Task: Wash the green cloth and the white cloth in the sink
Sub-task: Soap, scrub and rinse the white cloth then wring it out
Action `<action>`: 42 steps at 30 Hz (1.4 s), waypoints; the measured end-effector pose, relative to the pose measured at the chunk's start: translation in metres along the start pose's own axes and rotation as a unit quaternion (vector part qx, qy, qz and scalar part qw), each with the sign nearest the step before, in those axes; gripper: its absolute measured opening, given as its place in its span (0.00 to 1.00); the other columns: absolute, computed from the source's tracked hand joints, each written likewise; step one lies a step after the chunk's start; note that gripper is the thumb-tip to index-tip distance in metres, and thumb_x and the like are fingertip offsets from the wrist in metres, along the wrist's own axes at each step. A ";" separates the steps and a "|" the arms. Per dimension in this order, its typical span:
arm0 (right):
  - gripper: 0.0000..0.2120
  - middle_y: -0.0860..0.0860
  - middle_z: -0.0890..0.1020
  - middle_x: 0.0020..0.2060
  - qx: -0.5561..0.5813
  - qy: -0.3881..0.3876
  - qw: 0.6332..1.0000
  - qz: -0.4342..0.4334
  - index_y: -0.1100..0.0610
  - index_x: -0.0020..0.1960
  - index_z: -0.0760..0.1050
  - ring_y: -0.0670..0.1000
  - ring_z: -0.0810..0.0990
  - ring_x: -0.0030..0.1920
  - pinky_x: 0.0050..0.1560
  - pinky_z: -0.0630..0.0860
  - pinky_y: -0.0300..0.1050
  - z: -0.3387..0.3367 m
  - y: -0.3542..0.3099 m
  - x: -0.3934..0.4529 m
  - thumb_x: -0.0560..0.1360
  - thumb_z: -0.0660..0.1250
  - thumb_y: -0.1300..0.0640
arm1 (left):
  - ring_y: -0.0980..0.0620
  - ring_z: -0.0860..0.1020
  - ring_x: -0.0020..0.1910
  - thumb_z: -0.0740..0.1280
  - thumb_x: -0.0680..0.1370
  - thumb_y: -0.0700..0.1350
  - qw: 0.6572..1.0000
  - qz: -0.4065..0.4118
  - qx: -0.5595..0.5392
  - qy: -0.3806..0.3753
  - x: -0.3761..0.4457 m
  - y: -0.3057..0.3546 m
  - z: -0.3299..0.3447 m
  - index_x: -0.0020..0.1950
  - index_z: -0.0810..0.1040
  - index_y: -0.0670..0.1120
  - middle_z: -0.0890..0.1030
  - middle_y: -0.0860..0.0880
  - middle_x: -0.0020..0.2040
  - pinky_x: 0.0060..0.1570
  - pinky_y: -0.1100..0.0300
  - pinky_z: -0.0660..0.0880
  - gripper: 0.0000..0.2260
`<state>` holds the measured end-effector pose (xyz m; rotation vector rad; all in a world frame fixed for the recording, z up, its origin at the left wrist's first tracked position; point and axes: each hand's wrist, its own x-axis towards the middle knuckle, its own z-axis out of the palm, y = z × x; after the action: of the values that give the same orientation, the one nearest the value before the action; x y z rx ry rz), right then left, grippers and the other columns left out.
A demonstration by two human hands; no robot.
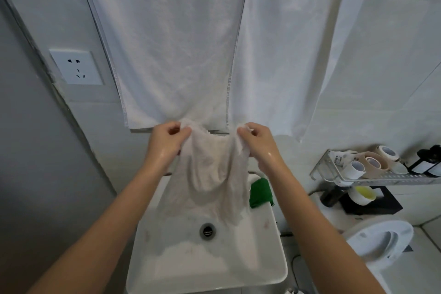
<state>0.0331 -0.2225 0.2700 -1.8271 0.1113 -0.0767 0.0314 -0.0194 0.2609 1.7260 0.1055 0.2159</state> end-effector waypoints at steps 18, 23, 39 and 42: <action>0.07 0.57 0.78 0.35 -0.009 -0.036 0.993 -0.111 0.64 0.44 0.79 0.46 0.73 0.36 0.37 0.70 0.42 0.025 -0.005 -0.026 0.77 0.62 0.66 | 0.53 0.82 0.44 0.57 0.74 0.27 0.982 0.099 -0.023 -0.162 -0.035 0.005 0.021 0.54 0.79 0.49 0.80 0.47 0.51 0.34 0.65 0.75 0.21; 0.10 0.56 0.74 0.36 0.012 -0.044 0.995 -0.085 0.73 0.44 0.73 0.50 0.71 0.39 0.39 0.66 0.45 0.011 -0.019 -0.026 0.76 0.57 0.66 | 0.50 0.76 0.52 0.68 0.74 0.35 0.997 0.054 0.016 -0.051 -0.036 -0.021 0.016 0.61 0.74 0.46 0.77 0.50 0.52 0.44 0.68 0.74 0.17; 0.09 0.51 0.72 0.32 -0.322 -0.051 0.932 -0.158 0.55 0.50 0.68 0.52 0.68 0.33 0.34 0.62 0.45 -0.042 -0.016 -0.032 0.81 0.49 0.61 | 0.64 0.79 0.46 0.59 0.81 0.45 0.988 0.070 0.015 -0.137 -0.053 -0.010 0.006 0.52 0.75 0.61 0.81 0.66 0.44 0.44 0.65 0.78 0.10; 0.09 0.49 0.72 0.34 -0.251 -0.054 0.958 -0.131 0.53 0.49 0.68 0.48 0.68 0.34 0.33 0.63 0.38 -0.038 -0.012 -0.031 0.82 0.49 0.59 | 0.61 0.79 0.47 0.59 0.82 0.47 0.988 0.067 0.071 -0.122 -0.047 -0.007 0.004 0.52 0.75 0.60 0.80 0.61 0.46 0.45 0.59 0.77 0.09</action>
<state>-0.0012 -0.2523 0.2911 -2.3422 -0.2085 -0.1449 -0.0129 -0.0315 0.2496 1.8889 -0.1797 0.0970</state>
